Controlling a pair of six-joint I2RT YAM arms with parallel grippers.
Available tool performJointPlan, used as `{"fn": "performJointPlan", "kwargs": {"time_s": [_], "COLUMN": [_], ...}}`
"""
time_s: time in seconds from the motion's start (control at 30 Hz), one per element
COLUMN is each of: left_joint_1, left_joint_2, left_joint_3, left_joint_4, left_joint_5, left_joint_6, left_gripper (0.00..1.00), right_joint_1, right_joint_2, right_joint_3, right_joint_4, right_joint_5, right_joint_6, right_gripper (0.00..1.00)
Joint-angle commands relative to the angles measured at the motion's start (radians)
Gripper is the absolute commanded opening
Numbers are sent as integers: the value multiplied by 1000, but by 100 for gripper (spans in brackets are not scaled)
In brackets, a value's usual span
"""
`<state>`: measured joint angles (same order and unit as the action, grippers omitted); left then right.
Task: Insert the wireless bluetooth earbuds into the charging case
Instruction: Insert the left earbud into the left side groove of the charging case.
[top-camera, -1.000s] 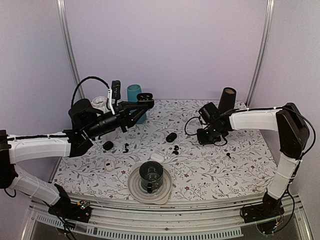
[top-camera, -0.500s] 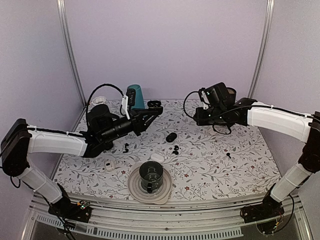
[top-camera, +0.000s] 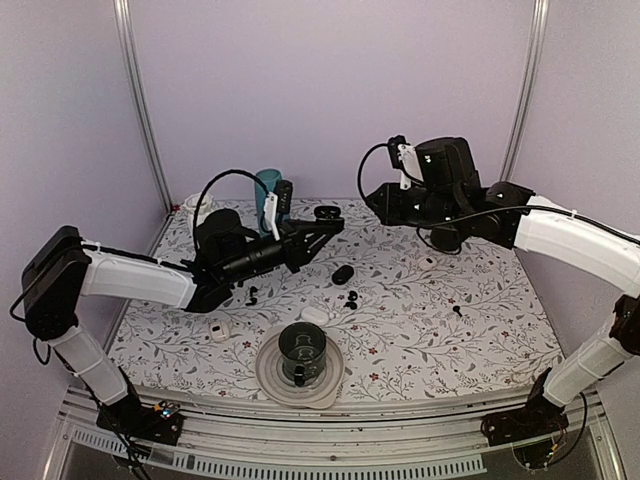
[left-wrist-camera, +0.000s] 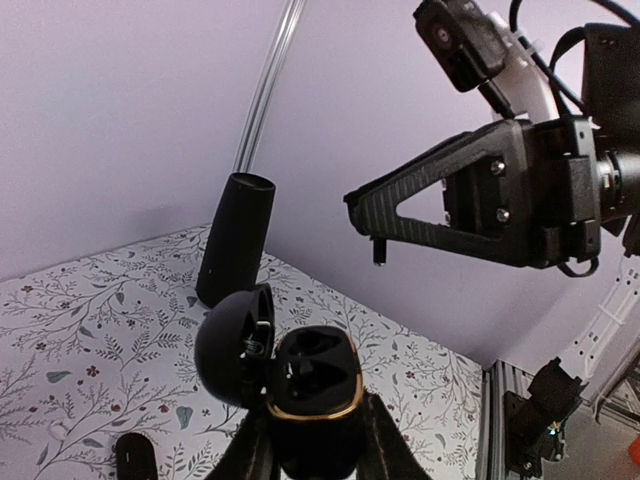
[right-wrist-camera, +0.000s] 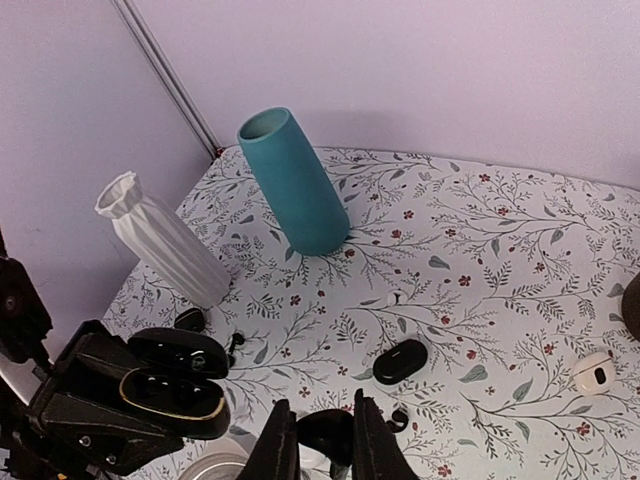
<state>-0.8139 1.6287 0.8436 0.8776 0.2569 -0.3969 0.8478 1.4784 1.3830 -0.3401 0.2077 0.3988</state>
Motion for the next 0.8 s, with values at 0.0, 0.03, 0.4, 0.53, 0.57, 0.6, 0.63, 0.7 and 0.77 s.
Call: {"fn": "performJointPlan", "kwargs": {"time_s": [0.0, 0.03, 0.4, 0.53, 0.57, 0.6, 0.63, 0.7, 0.77], "left_joint_1": [-21, -24, -46, -47, -48, -49, -50, -52, -54], "left_joint_2": [33, 39, 69, 64, 64, 62, 60, 57, 53], "left_joint_3": [53, 60, 107, 110, 110, 110, 111, 114, 112], "left_joint_4": [31, 28, 15, 14, 14, 14, 13, 11, 11], "left_joint_5": [27, 30, 60, 74, 78, 82, 87, 97, 99], "left_joint_6": [-12, -13, -26, -26, -26, -26, -25, -25, -25], "left_gripper": [0, 0, 0, 0, 0, 0, 0, 0, 0], "right_joint_1": [45, 53, 116, 122, 123, 125, 127, 129, 133], "right_joint_2": [-27, -26, 0, 13, 15, 17, 18, 24, 31], "right_joint_3": [36, 37, 39, 40, 39, 37, 37, 35, 35], "right_joint_4": [75, 88, 200, 206, 208, 213, 217, 226, 228], "right_joint_5": [0, -2, -28, -37, -43, -50, -57, -67, -77], "right_joint_6": [-27, -30, -70, -79, -81, -82, -86, -90, -92], "right_gripper": [12, 12, 13, 14, 14, 14, 14, 14, 14]}}
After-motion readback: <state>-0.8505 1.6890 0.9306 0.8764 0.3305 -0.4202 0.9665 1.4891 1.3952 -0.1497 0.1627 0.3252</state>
